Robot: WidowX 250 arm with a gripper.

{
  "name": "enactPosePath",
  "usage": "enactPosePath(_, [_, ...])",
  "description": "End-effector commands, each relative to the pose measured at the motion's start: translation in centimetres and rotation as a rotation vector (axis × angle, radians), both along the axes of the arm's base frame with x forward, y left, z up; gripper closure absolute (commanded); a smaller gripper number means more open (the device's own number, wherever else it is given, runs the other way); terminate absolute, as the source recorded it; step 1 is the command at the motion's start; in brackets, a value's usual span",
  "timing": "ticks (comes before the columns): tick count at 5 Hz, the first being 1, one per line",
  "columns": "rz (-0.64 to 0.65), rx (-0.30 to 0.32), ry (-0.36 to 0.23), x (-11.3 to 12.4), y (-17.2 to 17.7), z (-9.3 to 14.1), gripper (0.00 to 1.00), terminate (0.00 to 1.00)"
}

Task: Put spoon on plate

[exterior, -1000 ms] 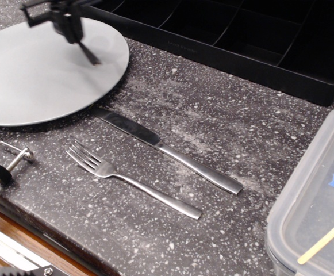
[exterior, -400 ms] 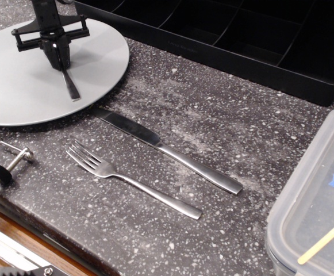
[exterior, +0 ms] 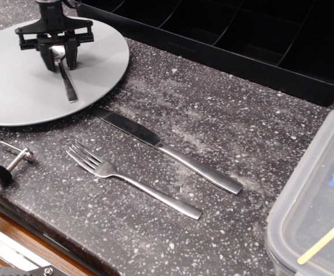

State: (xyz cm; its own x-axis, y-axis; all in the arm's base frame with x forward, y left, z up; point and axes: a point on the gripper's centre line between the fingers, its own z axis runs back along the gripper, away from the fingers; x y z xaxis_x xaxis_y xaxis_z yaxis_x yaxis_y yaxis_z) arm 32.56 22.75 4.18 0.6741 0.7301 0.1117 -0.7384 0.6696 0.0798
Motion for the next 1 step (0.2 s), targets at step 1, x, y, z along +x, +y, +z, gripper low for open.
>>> enactPosePath(1, [-0.001,0.034,-0.050,0.30,0.69,2.47,0.00,1.00])
